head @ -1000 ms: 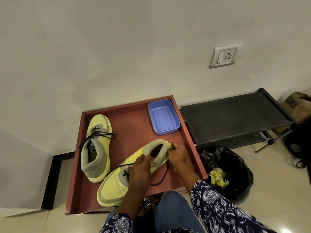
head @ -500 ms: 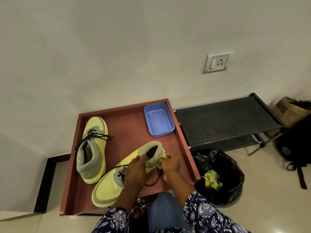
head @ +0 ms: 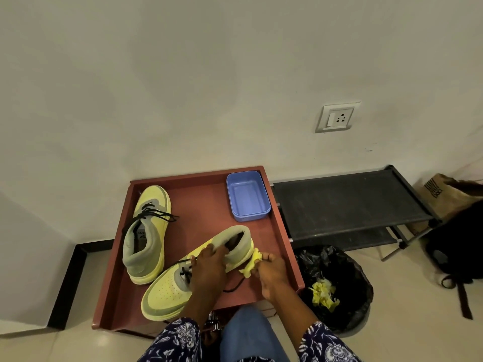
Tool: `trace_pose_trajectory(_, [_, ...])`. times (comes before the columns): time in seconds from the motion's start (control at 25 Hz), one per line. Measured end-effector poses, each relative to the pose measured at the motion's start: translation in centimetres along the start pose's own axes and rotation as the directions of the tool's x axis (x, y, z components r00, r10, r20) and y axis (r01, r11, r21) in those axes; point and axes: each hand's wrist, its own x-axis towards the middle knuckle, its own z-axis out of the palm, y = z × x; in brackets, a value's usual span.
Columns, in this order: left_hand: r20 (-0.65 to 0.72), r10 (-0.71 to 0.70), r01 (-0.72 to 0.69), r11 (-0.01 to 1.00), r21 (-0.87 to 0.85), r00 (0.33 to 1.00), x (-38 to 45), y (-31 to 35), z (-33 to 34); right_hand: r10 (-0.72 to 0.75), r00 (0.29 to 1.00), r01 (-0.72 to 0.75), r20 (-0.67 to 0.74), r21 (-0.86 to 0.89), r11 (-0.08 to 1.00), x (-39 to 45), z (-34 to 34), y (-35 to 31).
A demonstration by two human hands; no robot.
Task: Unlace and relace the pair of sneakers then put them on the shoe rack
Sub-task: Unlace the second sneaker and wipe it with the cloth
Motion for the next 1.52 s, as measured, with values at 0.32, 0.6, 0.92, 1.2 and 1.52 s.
trace_pose_trajectory(0.32, [-0.012, 0.141, -0.141, 0.986, -0.093, 0.99, -0.3, 0.2, -1.9, -0.089, 0.991, 0.08, -0.101, -0.088, 0.993, 0.0, -2.9, -0.6])
trace_pose_trajectory(0.6, [-0.035, 0.437, -0.438, 0.889, -0.133, 0.899, 0.2, 1.5, -5.3, -0.316, 0.89, 0.276, -0.329, -0.163, 0.947, -4.0, -4.4, -4.0])
trace_pose_trajectory(0.92, [-0.063, 0.784, -0.754, 0.613, 0.235, 0.618, 1.4, 1.9, -11.6, -0.48, 0.832, 0.455, -0.279, -0.152, 0.878, -8.2, -4.8, -4.9])
trace_pose_trajectory(1.2, [0.144, 0.913, -0.861, 0.294, 0.415, 0.381, 3.8, 0.0, -12.8, -0.424, 0.885, 0.395, -0.191, -0.169, 0.903, -9.3, -3.5, -1.6])
trace_pose_trajectory(1.52, [0.23, 0.895, -0.876, 0.27, 0.4, 0.381, 6.4, -2.6, -10.6, -0.241, 0.961, 0.202, -0.136, -0.253, 0.946, -6.8, 1.5, 1.9])
